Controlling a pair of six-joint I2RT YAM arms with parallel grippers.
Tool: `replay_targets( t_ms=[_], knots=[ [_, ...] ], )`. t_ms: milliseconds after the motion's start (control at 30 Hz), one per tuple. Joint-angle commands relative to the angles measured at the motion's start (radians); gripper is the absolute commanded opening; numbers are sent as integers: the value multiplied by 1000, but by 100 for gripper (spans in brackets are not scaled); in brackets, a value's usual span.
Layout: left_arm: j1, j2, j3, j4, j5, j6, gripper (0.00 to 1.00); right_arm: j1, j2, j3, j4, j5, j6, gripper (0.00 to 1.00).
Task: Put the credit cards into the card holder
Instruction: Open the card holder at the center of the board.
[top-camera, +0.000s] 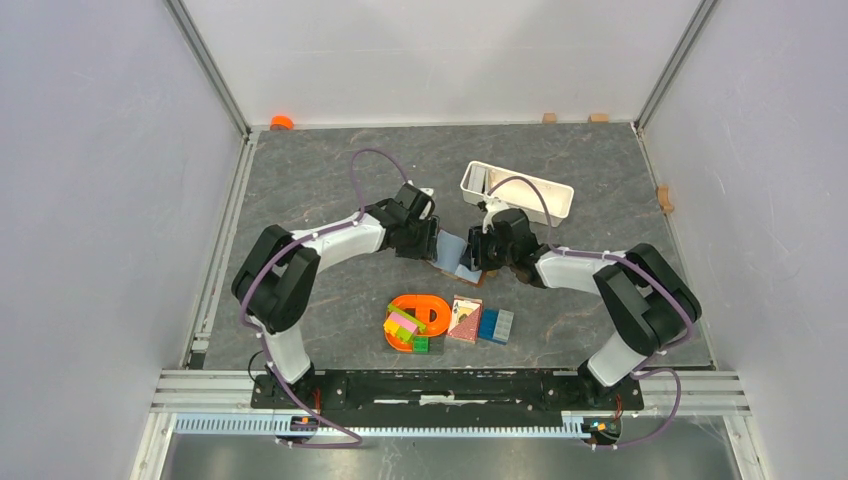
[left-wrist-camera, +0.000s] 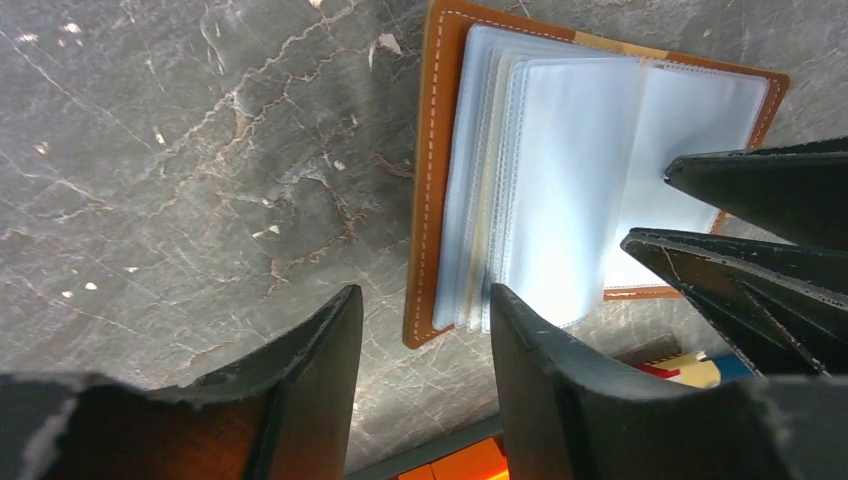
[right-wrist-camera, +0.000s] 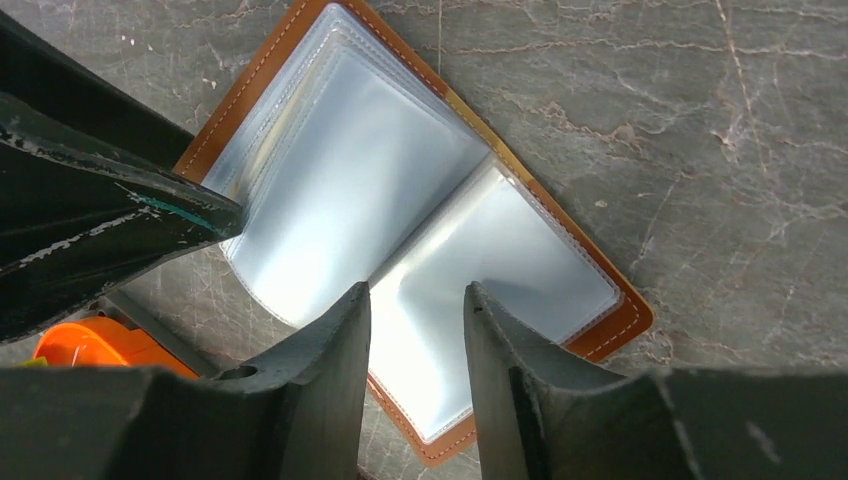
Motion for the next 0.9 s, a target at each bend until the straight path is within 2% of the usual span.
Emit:
replay_targets(
  t_ms=[0,167,333,500,667,867],
  knots=[
    [3,-37,8,-11,-34,47,59,-1,28,6,35,-27,-51,45],
    [3,-96,-6,31,-11,79,71,-1,57,33,37,-49,-63,49],
    [5,-111,-10,59,14,96,75,1,82,61,24,-50,-75,52],
    [6,-91,-7,85,34,108,84,0,100,72,15,-46,-75,53],
    [20,-30,32,74,29,104,84,1,99,70,18,-50,-75,54],
    [43,50,54,107,94,84,73,0,53,48,19,-53,-75,57]
  ],
)
